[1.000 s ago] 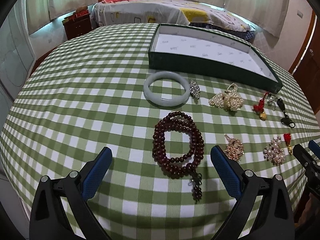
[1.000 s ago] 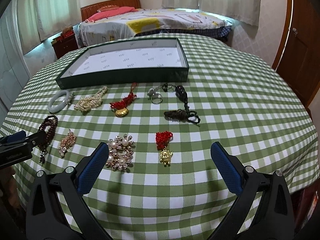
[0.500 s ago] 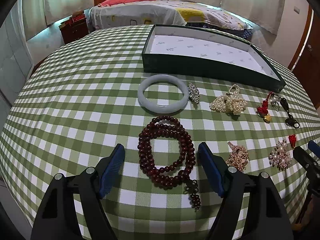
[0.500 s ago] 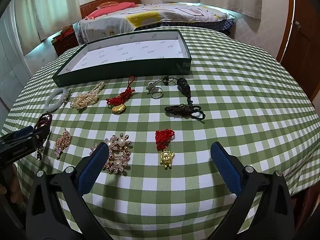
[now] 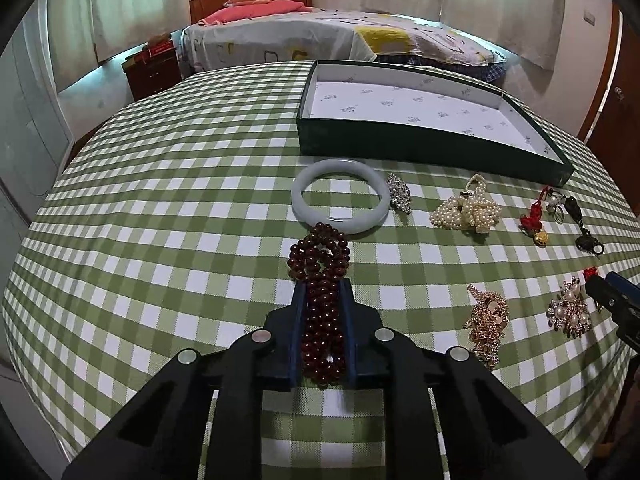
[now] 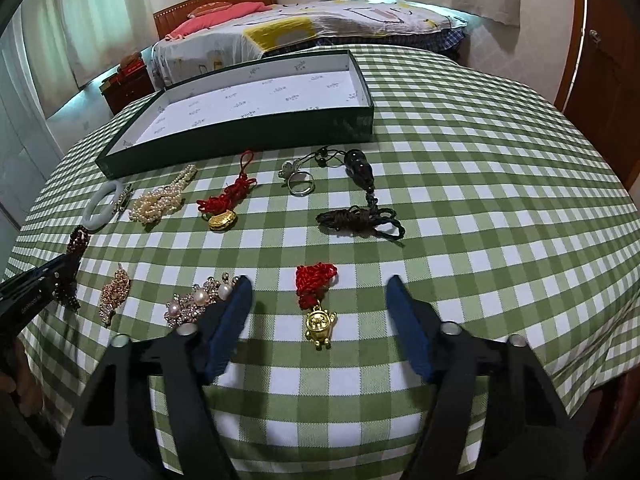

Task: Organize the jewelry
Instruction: 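Carry the bead bracelet in the left tool while the right tool carries a red pendant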

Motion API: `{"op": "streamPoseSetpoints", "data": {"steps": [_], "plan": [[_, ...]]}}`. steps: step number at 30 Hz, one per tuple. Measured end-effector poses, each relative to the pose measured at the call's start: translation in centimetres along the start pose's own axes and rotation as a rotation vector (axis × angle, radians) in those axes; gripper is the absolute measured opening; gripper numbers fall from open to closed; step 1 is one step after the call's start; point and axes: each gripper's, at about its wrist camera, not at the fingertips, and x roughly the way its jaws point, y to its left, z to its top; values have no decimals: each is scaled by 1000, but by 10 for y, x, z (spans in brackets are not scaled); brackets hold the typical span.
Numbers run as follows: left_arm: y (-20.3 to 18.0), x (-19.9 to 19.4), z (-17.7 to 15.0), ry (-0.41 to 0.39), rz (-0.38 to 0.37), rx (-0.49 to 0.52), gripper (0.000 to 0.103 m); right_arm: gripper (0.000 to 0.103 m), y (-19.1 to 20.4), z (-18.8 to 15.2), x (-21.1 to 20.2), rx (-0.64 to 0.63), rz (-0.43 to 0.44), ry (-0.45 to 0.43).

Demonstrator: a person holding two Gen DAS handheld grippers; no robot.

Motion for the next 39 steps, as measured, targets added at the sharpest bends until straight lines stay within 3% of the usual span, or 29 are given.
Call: {"op": "streamPoseSetpoints", "data": {"steps": [4, 7, 12, 21, 39], "plan": [[3, 0, 0, -3, -46, -25, 13, 50, 1, 2, 3, -14, -7, -4], [2, 0, 1, -3, -44, -24, 13, 46, 3, 3, 5, -34, -17, -12], [2, 0, 1, -3, -40, -26, 13, 28, 8, 3, 6, -70, -18, -15], [3, -1, 0, -2, -32, -28, 13, 12, 10, -2, 3, -91, -11, -17], [1, -26, 7, -57, -59, -38, 13, 10, 8, 12, -33, -32, 72, -129]]}}
